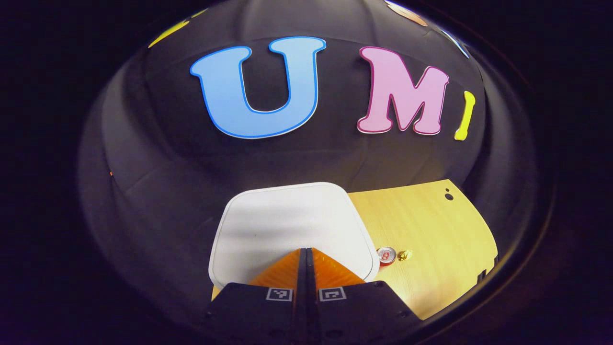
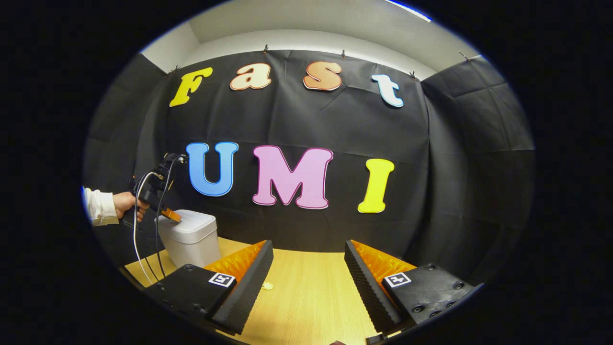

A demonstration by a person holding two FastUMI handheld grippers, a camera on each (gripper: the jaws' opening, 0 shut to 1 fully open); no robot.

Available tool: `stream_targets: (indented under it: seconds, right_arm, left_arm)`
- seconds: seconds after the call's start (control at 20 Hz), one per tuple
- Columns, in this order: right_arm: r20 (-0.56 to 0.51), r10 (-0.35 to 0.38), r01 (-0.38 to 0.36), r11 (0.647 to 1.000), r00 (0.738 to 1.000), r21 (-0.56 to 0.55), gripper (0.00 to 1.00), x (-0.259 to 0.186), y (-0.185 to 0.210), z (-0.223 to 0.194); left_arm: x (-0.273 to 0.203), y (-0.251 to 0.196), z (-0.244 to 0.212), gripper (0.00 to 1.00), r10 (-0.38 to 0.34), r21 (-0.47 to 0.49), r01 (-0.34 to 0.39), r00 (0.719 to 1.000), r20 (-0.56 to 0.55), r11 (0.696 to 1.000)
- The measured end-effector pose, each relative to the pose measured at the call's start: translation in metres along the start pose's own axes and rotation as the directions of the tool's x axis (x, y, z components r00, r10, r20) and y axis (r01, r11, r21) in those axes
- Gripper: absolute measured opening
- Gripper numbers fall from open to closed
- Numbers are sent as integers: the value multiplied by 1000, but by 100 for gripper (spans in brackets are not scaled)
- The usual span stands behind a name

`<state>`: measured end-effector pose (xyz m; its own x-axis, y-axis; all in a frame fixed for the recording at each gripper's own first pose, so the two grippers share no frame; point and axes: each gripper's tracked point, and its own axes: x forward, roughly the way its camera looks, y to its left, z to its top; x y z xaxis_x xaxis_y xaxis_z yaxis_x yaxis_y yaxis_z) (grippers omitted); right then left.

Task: Press the lid of the desktop garbage bin to open it, pick up the crumpled paper on the desktop and throw it into the bin, then pick up the pop can on the desktop and drop it into the bin, and finally close the garbage bin lid.

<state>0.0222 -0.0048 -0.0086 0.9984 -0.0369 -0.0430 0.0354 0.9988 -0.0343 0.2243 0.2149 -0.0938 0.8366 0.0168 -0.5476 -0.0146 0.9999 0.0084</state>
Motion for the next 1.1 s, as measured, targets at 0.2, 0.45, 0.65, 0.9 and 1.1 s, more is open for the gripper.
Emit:
stream_targets:
  seconds: [0.2,0.45,0.65,0.9,1.1]
  right_arm:
    - [-18,-12,13,1000,1000,13,96,0,-7,-6]
    - [-34,6,-5,1000,999,31,96,-1,-3,-9]
    - [-36,3,-3,1000,999,10,96,-2,-6,-6]
    - [-51,18,-18,1000,999,13,96,3,-1,-7]
    - [-79,73,-74,997,994,-9,96,12,13,-18]
  left_arm:
    - [0,3,-11,6,25,45,-24,999,-27,999]
    - [0,4,-10,6,60,27,-59,998,-25,998]
    - [-6,15,8,6,109,59,-111,993,42,992]
    - [-57,25,69,7,159,96,-193,945,287,976]
    - [-90,9,66,11,140,39,-160,939,313,986]
